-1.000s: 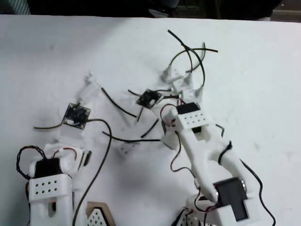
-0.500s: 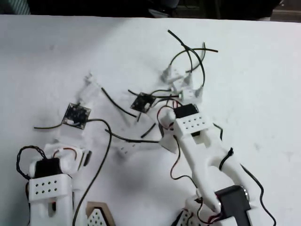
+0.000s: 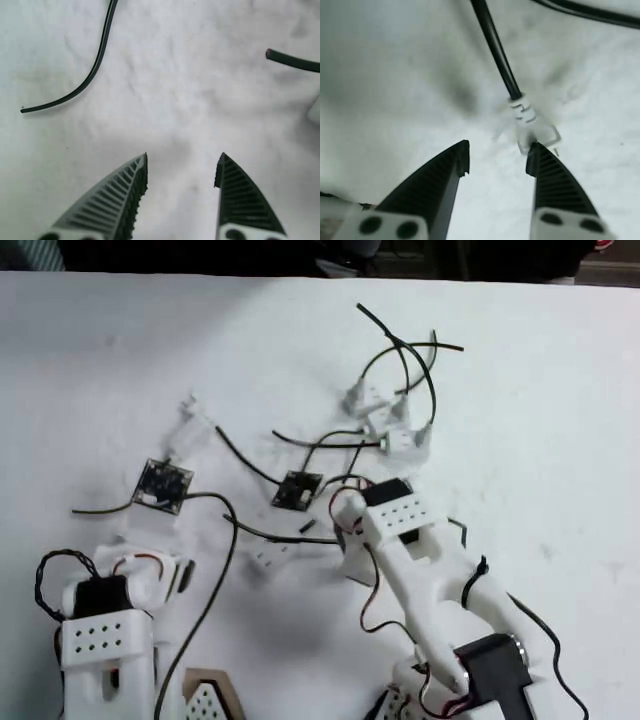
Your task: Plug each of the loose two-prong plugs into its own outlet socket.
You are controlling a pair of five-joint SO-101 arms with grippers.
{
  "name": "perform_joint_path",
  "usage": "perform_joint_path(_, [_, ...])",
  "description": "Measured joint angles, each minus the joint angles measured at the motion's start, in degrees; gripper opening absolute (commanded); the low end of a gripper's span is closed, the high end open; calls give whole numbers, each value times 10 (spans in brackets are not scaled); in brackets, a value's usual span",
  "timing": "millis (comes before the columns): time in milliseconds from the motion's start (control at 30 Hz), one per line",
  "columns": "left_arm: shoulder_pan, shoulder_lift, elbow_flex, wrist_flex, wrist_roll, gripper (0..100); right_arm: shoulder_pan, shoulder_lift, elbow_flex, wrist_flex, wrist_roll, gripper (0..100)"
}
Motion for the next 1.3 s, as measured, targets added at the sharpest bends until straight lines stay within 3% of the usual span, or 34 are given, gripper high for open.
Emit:
perform_joint_path(467, [0,0,0,0,0,226,-1,4,39,-130,5,176])
perform_joint_path(833, [0,0,0,0,0,226,-4,5,40,-142,6,17])
perform_joint_path(1100, [0,0,0,0,0,226,25,5,25,-107,23,22])
perform_joint_path(1300, [0,0,0,0,0,226,27,5,-19,-23,20,146])
